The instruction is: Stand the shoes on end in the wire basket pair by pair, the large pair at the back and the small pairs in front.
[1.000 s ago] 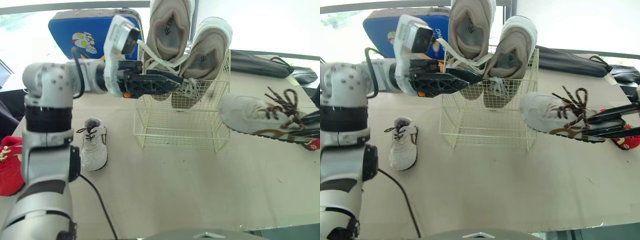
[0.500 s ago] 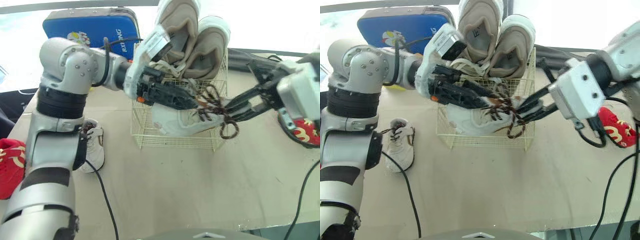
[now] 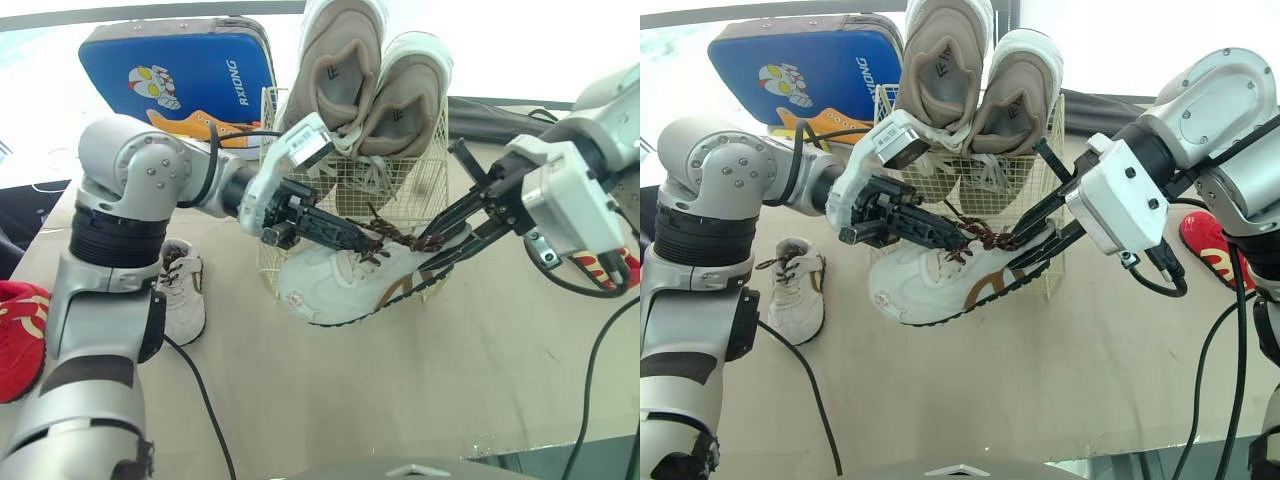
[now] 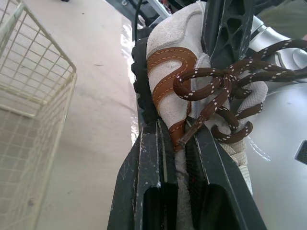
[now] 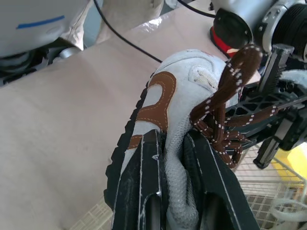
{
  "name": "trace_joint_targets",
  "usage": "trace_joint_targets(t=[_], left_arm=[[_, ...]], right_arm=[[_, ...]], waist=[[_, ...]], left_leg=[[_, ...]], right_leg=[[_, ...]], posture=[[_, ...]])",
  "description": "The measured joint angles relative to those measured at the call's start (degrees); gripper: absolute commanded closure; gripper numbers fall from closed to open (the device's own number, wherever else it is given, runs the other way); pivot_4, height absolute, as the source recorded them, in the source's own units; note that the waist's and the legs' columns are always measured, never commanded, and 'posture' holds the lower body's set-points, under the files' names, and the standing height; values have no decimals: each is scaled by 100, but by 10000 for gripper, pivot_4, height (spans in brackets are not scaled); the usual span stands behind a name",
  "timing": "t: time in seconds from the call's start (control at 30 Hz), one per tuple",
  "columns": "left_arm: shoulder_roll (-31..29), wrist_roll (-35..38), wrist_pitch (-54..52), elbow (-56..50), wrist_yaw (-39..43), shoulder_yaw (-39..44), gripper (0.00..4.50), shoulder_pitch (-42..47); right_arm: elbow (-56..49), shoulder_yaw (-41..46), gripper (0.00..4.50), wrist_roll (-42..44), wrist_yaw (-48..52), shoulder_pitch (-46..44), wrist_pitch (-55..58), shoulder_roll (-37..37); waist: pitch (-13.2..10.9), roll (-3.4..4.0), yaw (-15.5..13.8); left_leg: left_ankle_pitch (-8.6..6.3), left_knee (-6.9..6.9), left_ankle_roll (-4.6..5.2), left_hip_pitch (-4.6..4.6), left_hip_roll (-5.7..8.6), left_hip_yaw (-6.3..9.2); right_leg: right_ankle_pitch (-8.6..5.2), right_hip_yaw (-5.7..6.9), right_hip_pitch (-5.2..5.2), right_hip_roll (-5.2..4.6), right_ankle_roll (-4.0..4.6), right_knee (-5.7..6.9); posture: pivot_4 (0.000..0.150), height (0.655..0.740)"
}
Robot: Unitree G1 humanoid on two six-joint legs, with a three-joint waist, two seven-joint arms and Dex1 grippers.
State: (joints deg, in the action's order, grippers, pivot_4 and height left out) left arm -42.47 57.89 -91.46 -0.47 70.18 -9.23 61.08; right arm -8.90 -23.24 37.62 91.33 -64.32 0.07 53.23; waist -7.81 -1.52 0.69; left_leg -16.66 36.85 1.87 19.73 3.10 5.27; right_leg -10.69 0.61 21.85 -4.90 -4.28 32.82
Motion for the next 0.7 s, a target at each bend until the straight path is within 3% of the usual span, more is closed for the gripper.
trace_joint_targets(t=[0.1, 0.17, 0.27, 0.33, 0.43, 0.57, 0.7], left_arm=[[211, 320, -59, -30, -387, 361, 44945, -509], [404, 473, -51, -260, -716, 805, 44957, -939], [625, 639, 145, -623, -1177, 1505, 44997, -1551], [1236, 847, 913, -1202, -1617, 2350, 44997, -2304], [1829, 916, 1922, -1940, -2165, 3030, 44997, -3316], [2245, 978, 2892, -2512, -2757, 3403, 44997, -3462], [2533, 560, 3721, -2818, -3201, 3114, 44997, -3602]], right_arm=[[-6, 315, 17639, -127, -179, 10, 345, 51], [-160, 607, 8194, -88, -409, 287, 989, 494], [-224, 1144, 7846, 286, -889, 742, 2293, 1038], [-488, 1920, 7846, 1314, -2039, 1132, 3666, 1011], [-884, 3012, 7846, 2730, -3755, 2250, 4865, 729], [-1421, 3349, 7846, 4090, -5782, 3486, 5407, -36], [-1725, 3188, 7846, 5346, -7705, 3850, 5195, -1099]], waist=[[2, -4, -26], [7, -12, -62], [9, -15, -108], [25, -6, -128], [54, -55, -162], [52, -28, -282], [57, -14, -297]], left_leg=[[0, 1, 0, 5, 1, 4], [-1, -2, -1, 10, 0, 11], [-3, -4, -2, 14, 2, 6], [-16, -17, -26, 7, -1, -2], [-9, -27, -41, 9, -17, 5], [-5, -18, -41, 12, -14, -3], [9, -5, -20, 6, -12, -13]], right_leg=[[0, 1, 2, -3, 1, 0], [1, 4, 2, -8, 3, -1], [-9, -3, 6, -23, 22, -16], [-11, -20, 8, -56, 29, -22], [-5, -8, 6, -46, 55, -29], [0, -9, 2, -48, 61, -45], [1, -12, -11, -16, 59, -39]], posture=[[1500, 7400], [1500, 7400], [1500, 7400], [1500, 7400], [1500, 7400], [1500, 7400], [1500, 7400]])
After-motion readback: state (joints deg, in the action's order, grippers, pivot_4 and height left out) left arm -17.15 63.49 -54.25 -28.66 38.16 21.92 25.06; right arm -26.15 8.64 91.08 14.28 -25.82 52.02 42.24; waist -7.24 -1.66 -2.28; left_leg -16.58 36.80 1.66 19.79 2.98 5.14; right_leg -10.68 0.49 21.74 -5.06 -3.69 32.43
